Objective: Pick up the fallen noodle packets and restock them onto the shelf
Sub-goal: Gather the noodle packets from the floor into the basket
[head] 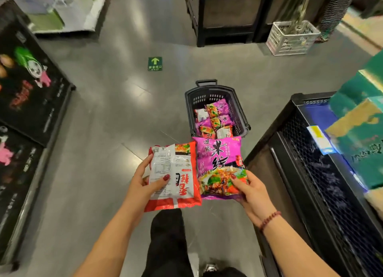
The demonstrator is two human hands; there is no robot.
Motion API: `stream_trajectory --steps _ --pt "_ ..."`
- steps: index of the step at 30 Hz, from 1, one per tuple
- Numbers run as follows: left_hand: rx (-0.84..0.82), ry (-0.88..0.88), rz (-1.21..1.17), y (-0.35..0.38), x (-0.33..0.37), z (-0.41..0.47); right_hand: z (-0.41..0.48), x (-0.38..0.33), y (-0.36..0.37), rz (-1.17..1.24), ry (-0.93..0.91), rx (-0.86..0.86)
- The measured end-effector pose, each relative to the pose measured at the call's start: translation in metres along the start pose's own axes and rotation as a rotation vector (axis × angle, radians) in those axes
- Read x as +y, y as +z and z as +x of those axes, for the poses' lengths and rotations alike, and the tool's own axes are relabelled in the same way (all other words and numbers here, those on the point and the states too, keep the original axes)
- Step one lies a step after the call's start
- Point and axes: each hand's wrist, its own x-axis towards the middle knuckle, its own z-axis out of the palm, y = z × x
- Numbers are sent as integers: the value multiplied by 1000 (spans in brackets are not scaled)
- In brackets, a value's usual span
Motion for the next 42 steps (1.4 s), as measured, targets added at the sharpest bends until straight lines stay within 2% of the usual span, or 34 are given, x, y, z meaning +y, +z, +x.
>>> stream_trajectory --steps 11,18,23,28,33,36,39,42 --pt "-181 -62 171 -10 105 243 165 -62 99 95 7 215" --pt "-277 -113 226 43 132 365 260 -102 96 128 47 345" --pt "-285 -154 303 91 149 442 342 -135 82 192 94 347" --pt "-388 -148 435 136 175 518 405 -162 76 237 130 403" --pt "-568 -187 578 168 191 599 446 -178 86 323 126 549" --pt "-704 -221 698 189 190 657 473 -166 97 432 144 659" --pt "-871 -273 820 211 184 713 507 -117 107 544 132 814" --pt "-1031 -270 955 234 173 764 534 -116 132 694 121 918"
